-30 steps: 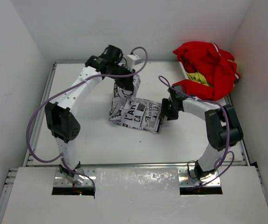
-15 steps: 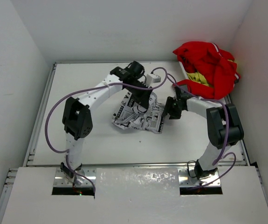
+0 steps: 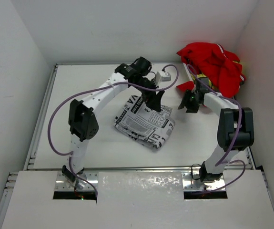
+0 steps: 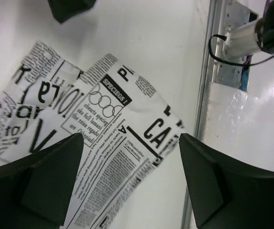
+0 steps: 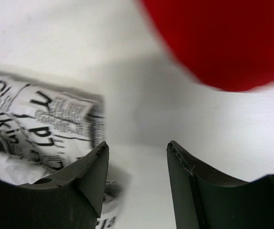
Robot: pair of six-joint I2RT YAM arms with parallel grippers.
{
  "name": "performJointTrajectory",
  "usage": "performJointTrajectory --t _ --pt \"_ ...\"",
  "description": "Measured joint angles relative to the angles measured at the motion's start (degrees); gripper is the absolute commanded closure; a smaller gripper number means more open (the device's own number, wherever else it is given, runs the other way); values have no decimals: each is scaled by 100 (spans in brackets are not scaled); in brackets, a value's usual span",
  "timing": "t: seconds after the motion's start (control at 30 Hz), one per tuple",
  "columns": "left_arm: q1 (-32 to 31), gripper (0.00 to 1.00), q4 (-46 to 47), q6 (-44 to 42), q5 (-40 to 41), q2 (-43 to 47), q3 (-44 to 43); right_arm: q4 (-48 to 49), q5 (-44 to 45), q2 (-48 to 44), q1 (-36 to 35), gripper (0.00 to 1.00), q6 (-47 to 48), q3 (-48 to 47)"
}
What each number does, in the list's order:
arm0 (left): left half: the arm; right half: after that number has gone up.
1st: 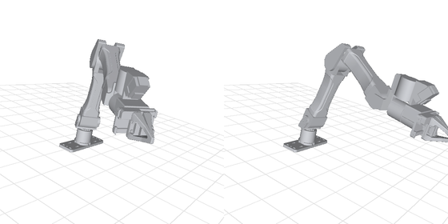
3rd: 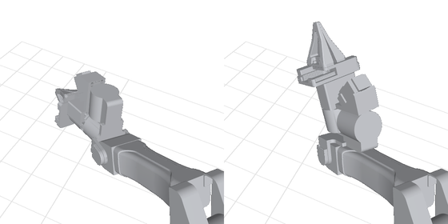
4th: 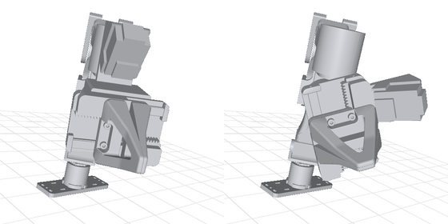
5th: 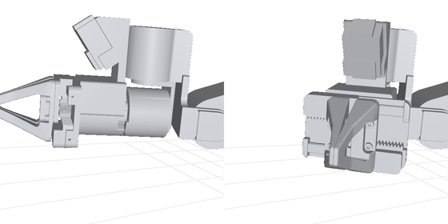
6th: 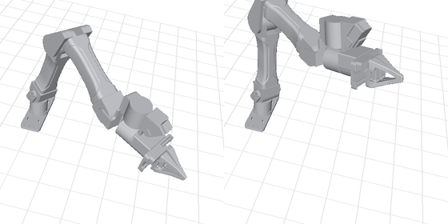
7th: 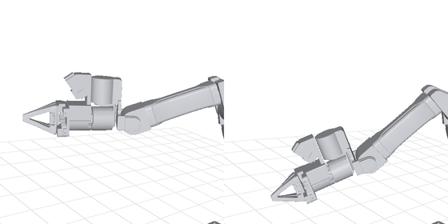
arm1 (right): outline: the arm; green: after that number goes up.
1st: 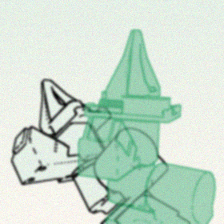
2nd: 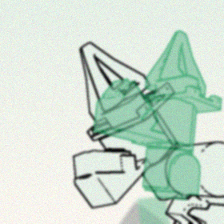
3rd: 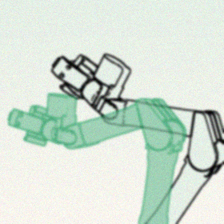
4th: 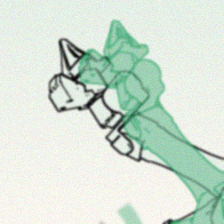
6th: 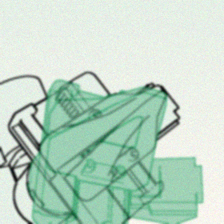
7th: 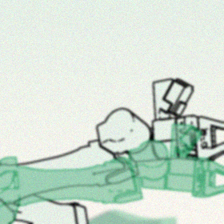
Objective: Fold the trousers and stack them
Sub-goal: Fold the trousers
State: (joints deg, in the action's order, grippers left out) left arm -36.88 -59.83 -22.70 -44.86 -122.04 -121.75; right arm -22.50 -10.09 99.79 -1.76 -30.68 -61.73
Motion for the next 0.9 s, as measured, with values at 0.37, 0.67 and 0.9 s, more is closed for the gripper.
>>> performJointTrajectory --t 0.37,0.67,0.9 --pt "2039 29 1021 485 680 1283 1506 -256 -496 -1434 184 38 361 511" --pt "2035 21 1462 754 1023 544 2621 448 -1493 -2232 -52 38 -507 2785" --pt "1788 31 2074 968 1137 544 3042 1563 -1746 -1648 -470 51 -732 2817"
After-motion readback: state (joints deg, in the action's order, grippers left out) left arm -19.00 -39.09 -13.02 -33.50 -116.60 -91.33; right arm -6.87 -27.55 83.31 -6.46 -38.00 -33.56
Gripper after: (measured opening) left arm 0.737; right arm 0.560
